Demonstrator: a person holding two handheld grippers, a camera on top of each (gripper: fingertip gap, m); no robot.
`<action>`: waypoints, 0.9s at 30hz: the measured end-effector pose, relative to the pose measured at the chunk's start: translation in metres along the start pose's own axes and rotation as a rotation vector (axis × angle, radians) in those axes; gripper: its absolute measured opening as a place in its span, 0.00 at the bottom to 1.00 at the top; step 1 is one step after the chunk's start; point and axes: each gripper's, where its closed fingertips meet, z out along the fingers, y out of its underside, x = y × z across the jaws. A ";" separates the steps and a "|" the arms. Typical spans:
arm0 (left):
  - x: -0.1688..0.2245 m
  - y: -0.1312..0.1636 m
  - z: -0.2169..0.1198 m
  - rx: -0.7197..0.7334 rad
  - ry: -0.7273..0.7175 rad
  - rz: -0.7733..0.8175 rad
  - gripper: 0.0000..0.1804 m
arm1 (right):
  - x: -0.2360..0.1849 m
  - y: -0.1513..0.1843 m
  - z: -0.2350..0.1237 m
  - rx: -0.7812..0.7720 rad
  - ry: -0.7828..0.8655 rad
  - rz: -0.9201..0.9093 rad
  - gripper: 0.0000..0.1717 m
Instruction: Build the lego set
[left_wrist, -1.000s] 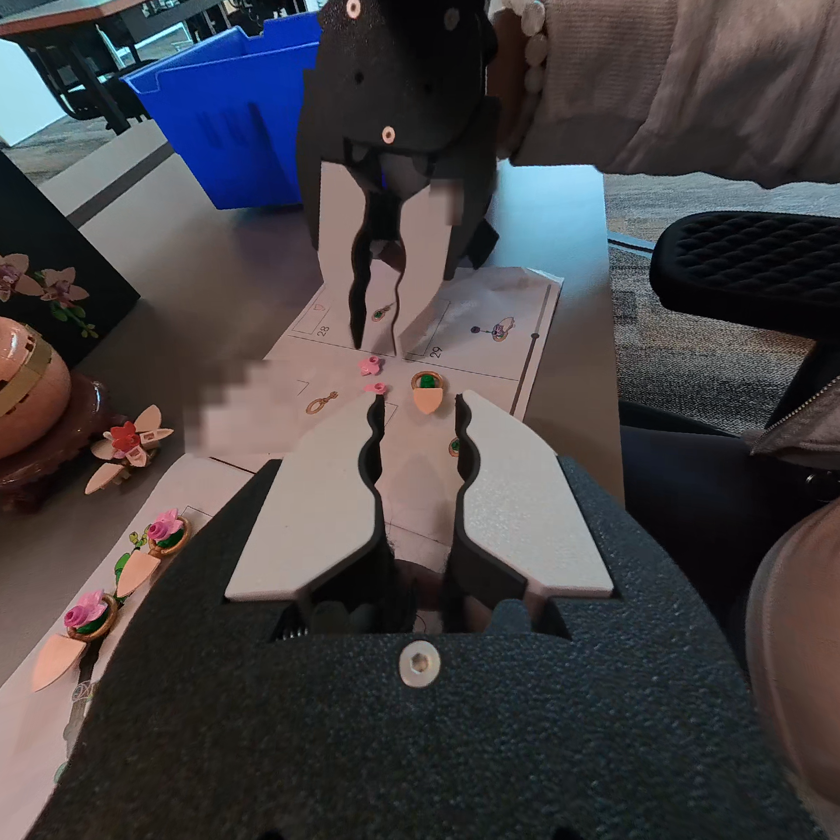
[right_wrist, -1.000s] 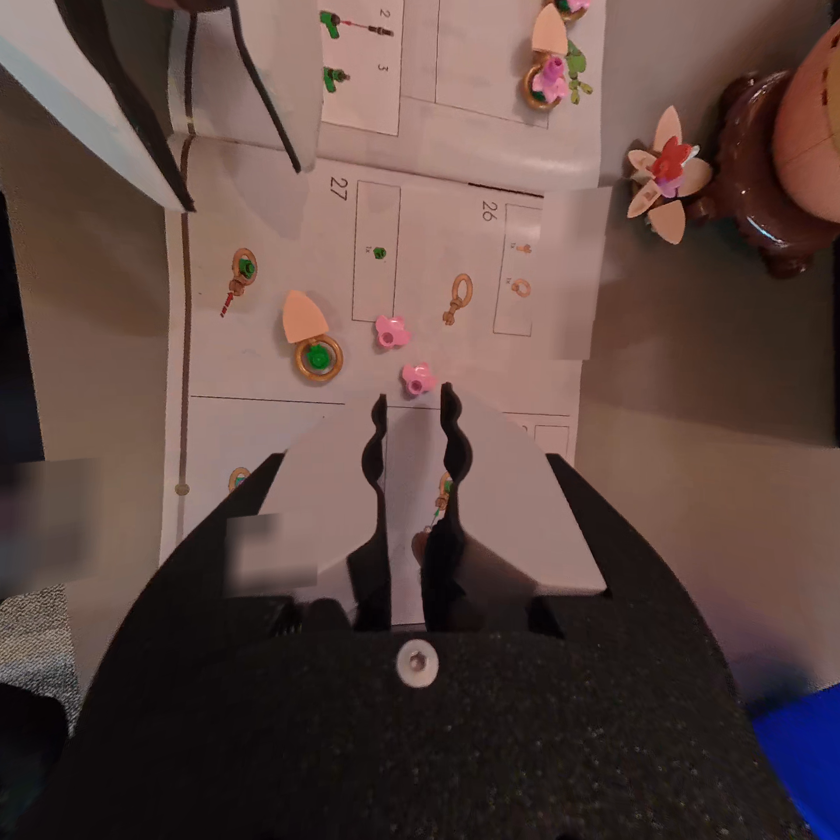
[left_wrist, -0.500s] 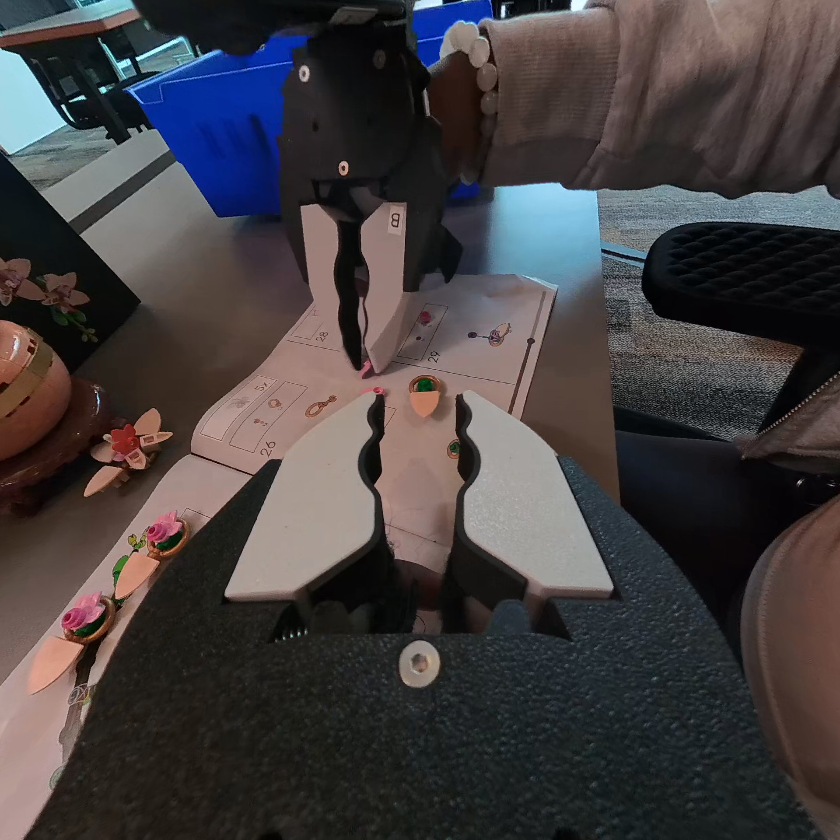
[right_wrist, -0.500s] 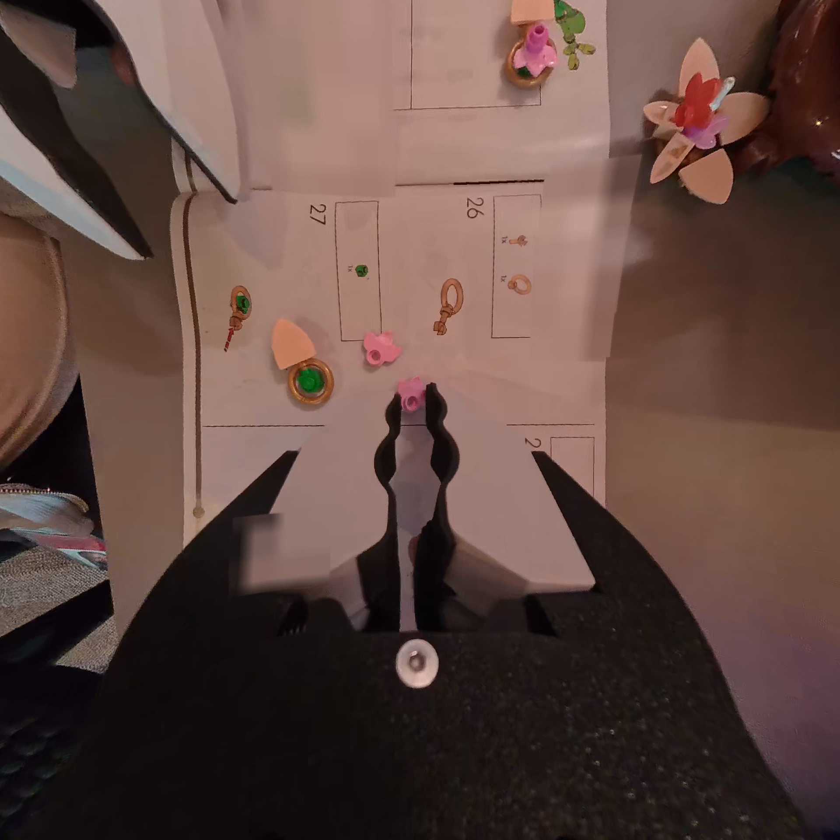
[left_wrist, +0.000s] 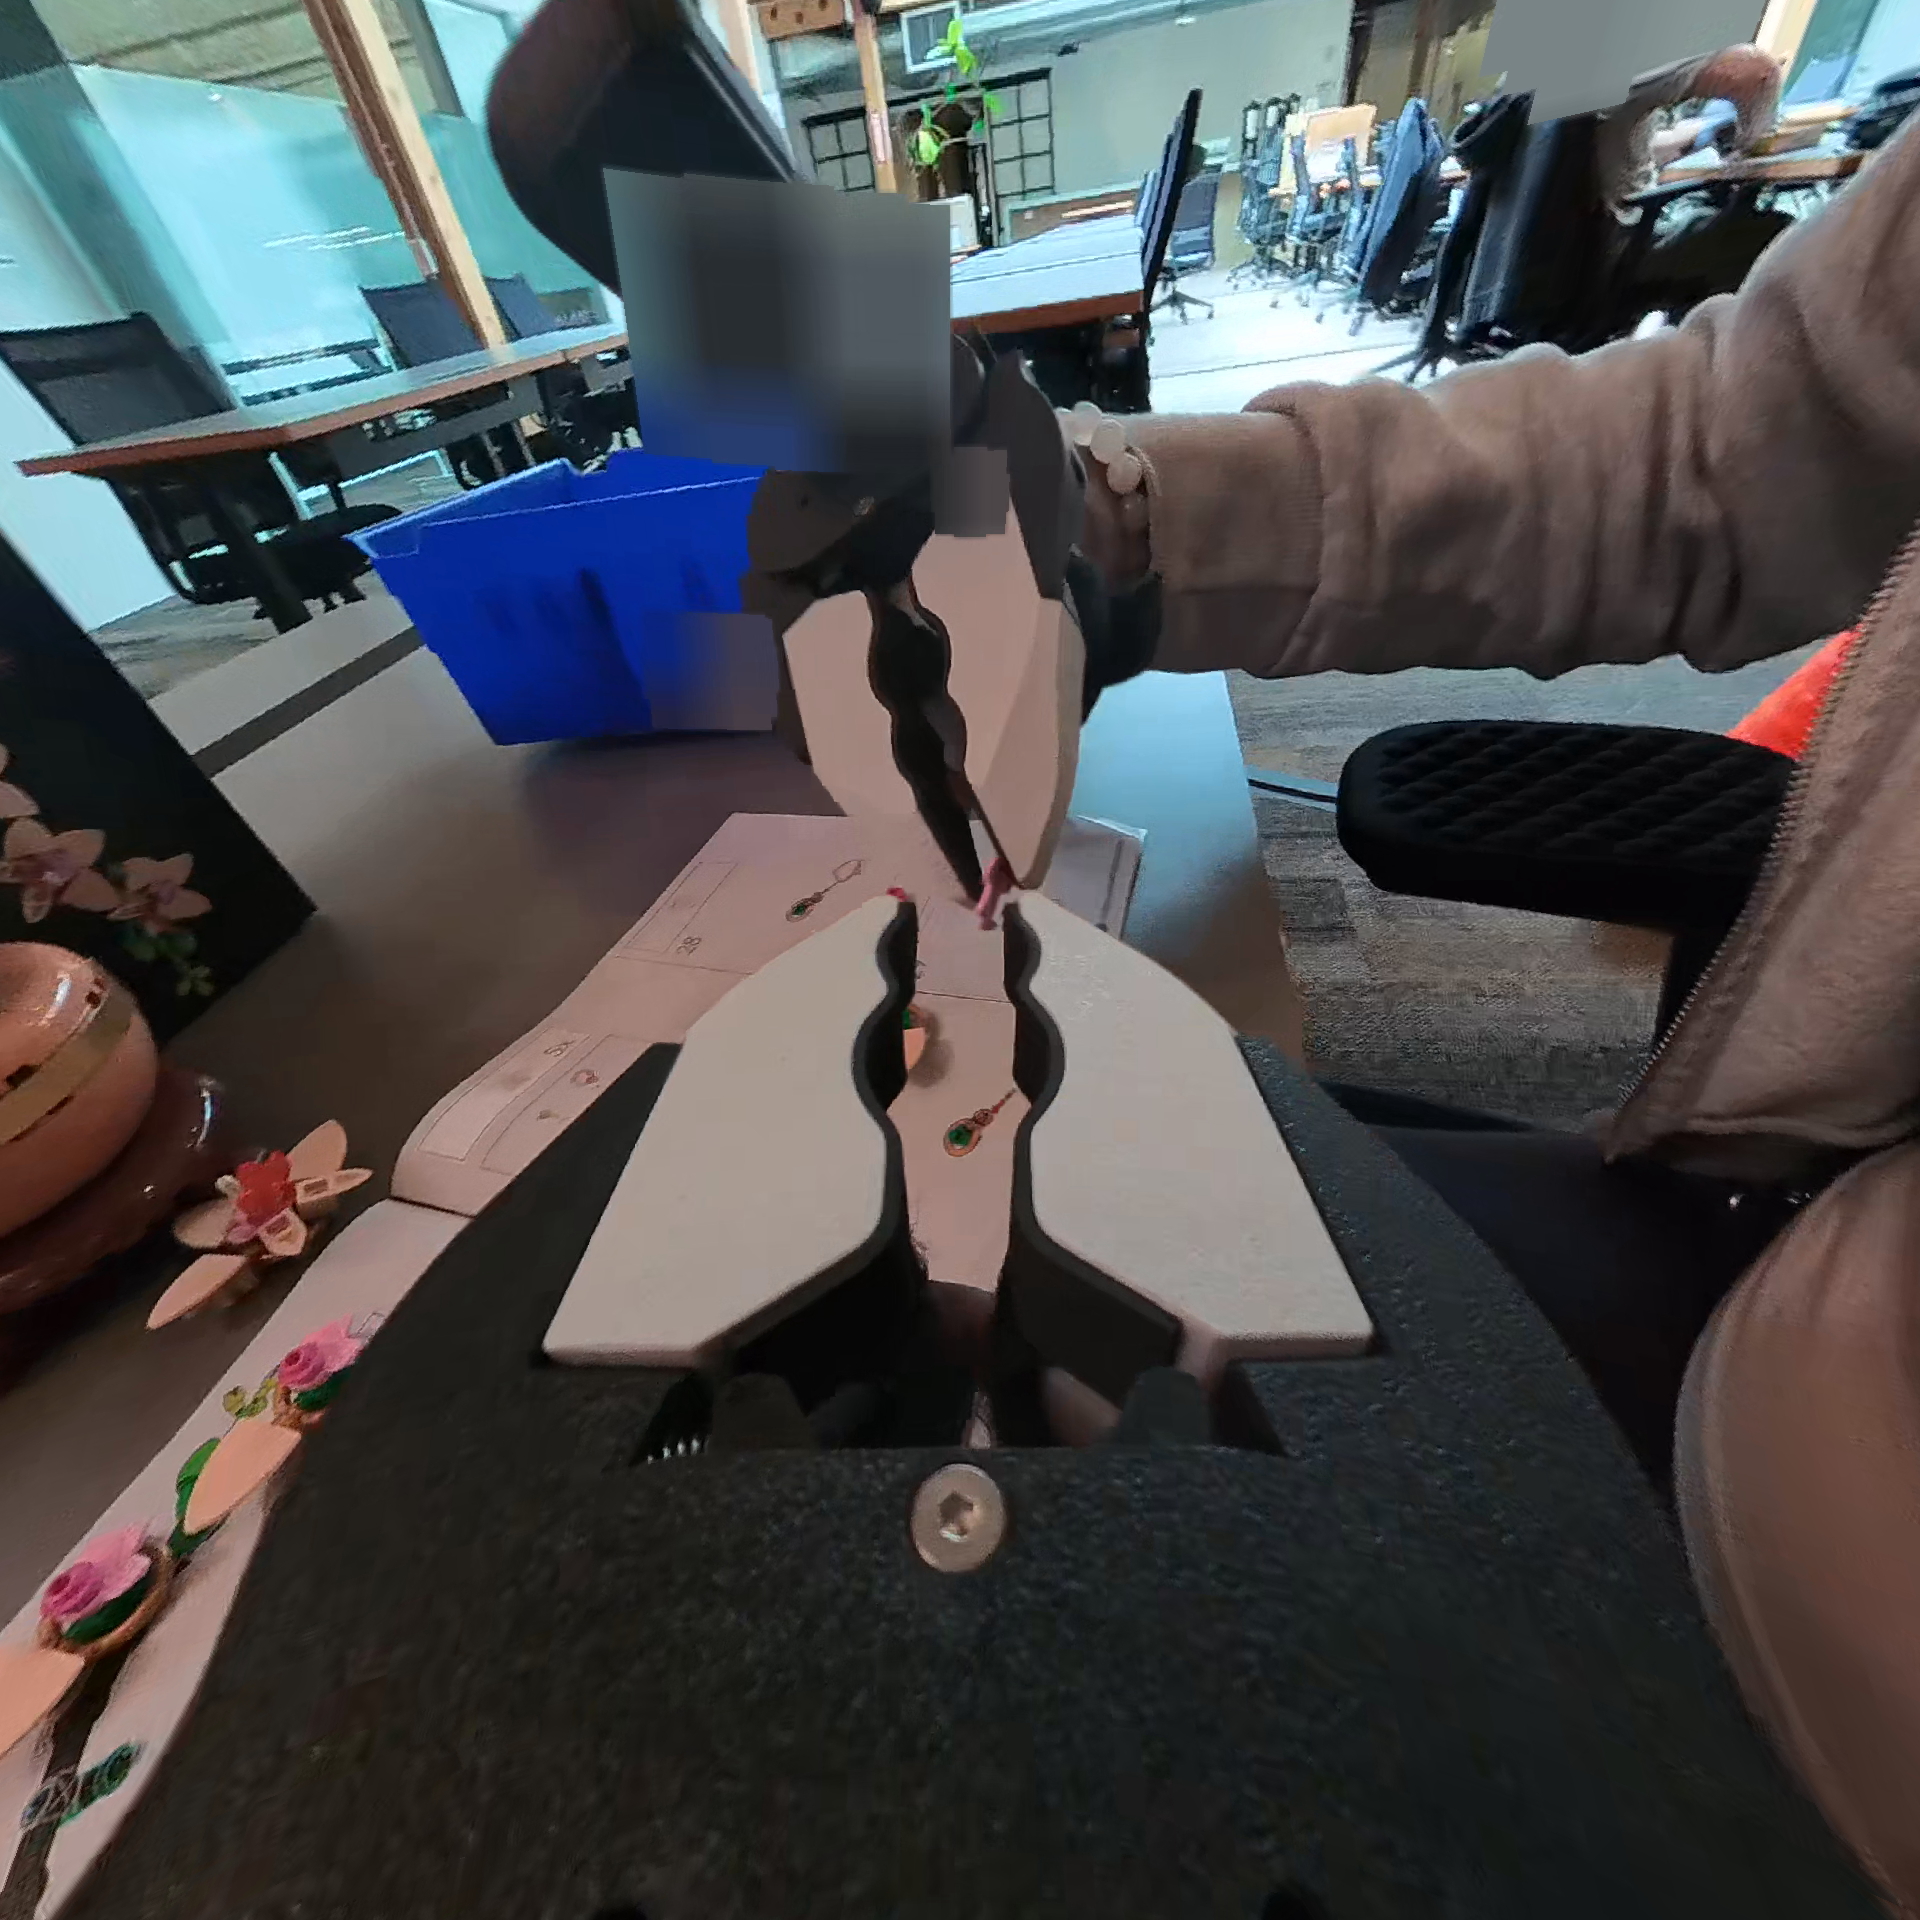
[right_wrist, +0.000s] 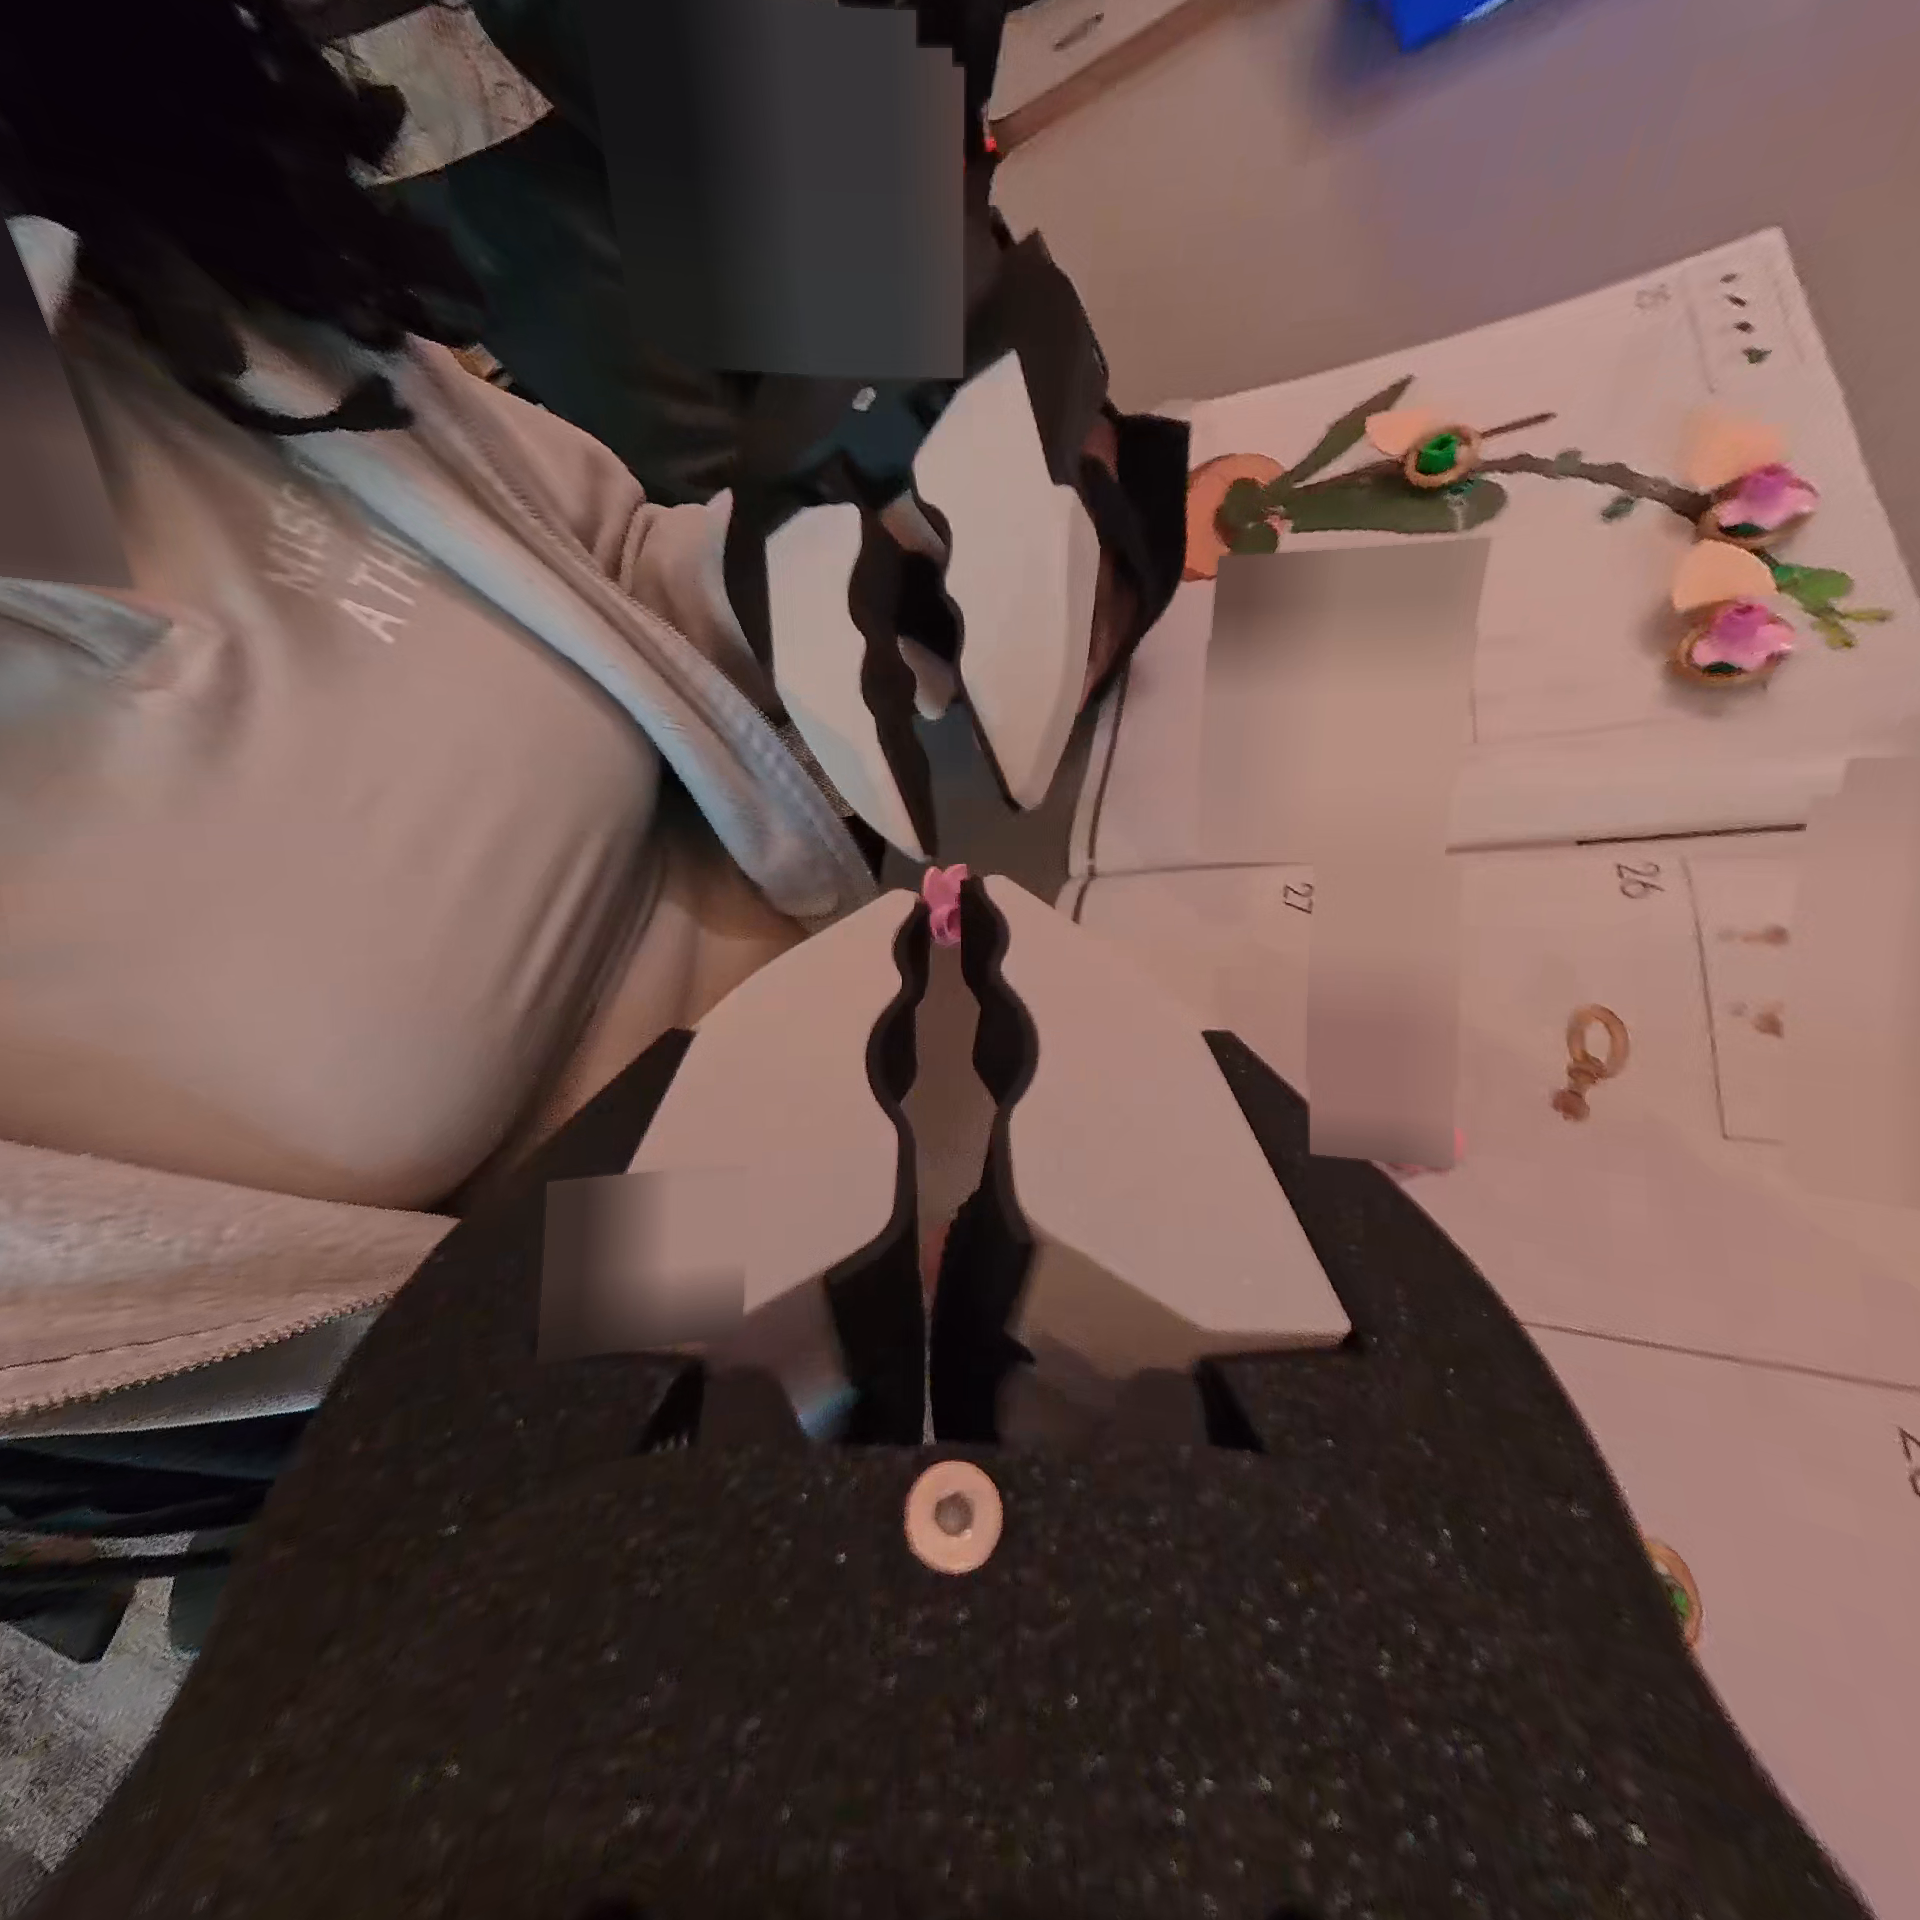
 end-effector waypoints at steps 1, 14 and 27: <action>0.003 0.000 0.000 -0.005 0.015 0.017 0.08 | -0.002 -0.001 0.001 -0.004 -0.004 -0.006 0.03; 0.009 -0.002 -0.002 0.007 0.077 -0.058 0.01 | -0.008 -0.010 0.006 0.048 -0.018 -0.006 0.03; 0.006 0.027 0.000 -0.236 0.039 -0.082 0.01 | 0.012 0.002 0.007 -0.237 0.393 -0.340 0.04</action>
